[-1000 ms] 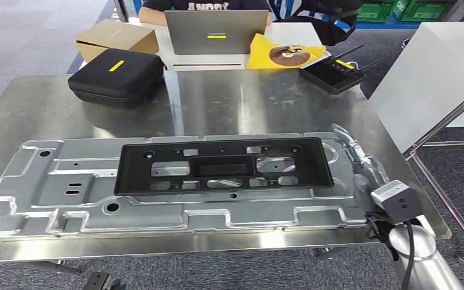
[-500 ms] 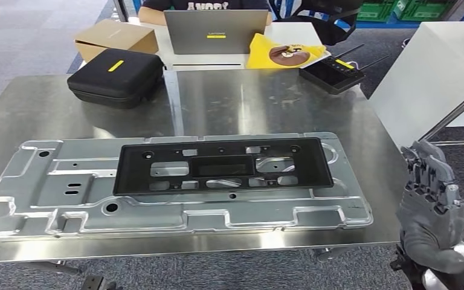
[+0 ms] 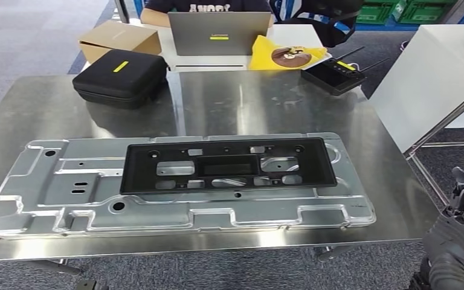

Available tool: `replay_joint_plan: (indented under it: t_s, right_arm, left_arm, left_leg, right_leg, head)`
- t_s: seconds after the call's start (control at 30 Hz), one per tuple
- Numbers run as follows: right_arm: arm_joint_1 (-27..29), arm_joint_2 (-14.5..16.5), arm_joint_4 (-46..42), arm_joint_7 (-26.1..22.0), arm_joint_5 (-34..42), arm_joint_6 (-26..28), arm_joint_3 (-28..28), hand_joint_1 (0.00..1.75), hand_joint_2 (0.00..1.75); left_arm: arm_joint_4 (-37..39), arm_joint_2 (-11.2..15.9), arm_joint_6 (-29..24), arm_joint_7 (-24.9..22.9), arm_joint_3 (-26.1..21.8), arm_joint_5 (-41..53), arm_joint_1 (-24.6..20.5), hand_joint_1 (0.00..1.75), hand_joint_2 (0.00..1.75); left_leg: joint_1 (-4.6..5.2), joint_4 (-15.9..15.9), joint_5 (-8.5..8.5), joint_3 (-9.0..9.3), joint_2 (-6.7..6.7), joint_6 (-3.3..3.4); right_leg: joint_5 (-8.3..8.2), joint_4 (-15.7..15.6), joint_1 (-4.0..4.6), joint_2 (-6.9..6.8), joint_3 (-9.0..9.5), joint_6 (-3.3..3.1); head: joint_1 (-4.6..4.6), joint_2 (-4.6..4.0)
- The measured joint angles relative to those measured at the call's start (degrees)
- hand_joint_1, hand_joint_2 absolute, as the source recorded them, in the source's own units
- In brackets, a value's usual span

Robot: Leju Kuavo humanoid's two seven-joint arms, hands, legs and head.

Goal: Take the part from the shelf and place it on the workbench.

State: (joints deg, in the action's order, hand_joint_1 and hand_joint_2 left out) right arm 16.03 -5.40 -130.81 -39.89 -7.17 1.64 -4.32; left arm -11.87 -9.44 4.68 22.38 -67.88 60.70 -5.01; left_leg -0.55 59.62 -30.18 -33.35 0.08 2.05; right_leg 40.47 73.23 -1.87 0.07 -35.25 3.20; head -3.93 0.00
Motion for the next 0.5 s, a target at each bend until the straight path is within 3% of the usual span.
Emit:
replay_joint_plan:
  t_s: [0.07,0.13,0.27,0.33,0.43,0.47,0.5]
  right_arm:
    - [0.6,0.4,0.0,0.0,1.5,-0.8,1.6,0.00,0.00]
    - [1.5,1.8,0.0,0.0,4.3,-3.3,5.2,0.00,0.00]
    - [2.1,6.8,0.2,0.0,9.5,-12.6,16.5,0.00,0.00]
    - [1.6,10.2,0.9,0.0,11.1,-18.8,23.6,0.00,0.00]
    - [0.6,14.9,2.9,0.0,12.5,-24.7,34.0,0.00,0.00]
    - [0.4,16.0,3.6,0.0,12.8,-25.6,36.8,0.00,0.00]
    - [0.1,17.0,4.2,0.0,12.9,-26.4,39.2,0.00,0.00]
  left_arm:
    - [0.0,0.0,0.0,0.1,-0.1,0.0,0.0,0.00,0.00]
    - [0.0,0.1,0.0,0.2,-0.3,0.0,0.0,0.00,0.00]
    - [0.0,0.2,0.0,0.2,-0.6,-0.1,0.3,0.00,0.00]
    - [0.0,0.3,0.0,0.1,-0.8,-0.2,0.3,0.00,0.00]
    - [0.0,0.4,0.0,0.1,-1.3,-0.5,0.4,0.00,0.00]
    - [0.0,0.4,0.0,0.1,-1.4,-0.5,0.4,0.00,0.00]
    - [0.0,0.4,0.0,0.1,-1.5,-0.6,0.5,0.00,0.00]
  left_leg:
    - [-0.28,0.1,0.06,-0.01,-0.03,-0.45]
    - [-0.25,0.5,0.19,-0.20,-0.27,-1.30]
    - [-0.22,0.7,0.46,-0.63,-0.52,-2.80]
    - [-0.35,3.1,-2.19,-1.57,-0.46,-3.33]
    - [-0.35,13.1,-8.51,-4.70,-0.42,-3.66]
    - [-0.34,15.1,-9.23,-4.91,-0.42,-3.59]
    - [-0.29,15.1,-8.89,-4.10,-0.42,-3.40]
  right_leg:
    - [-3.82,-6.8,-0.25,-0.05,3.50,0.46]
    - [-6.11,-12.9,-0.24,0.12,6.48,0.30]
    - [-6.57,-14.1,-0.06,0.13,6.23,-1.66]
    - [-7.17,-14.1,-0.13,-0.19,5.58,-2.73]
    - [-7.96,-14.1,0.13,-0.78,4.36,-3.46]
    - [-8.21,-14.1,0.26,-0.92,4.00,-3.50]
    - [-8.44,-14.1,0.39,-1.00,3.72,-3.48]
  head:
    - [0.00,0.00]
    - [0.02,0.00]
    - [-0.07,0.00]
    - [-0.10,0.00]
    - [-0.11,0.00]
    - [-0.11,0.00]
    - [-0.11,0.00]
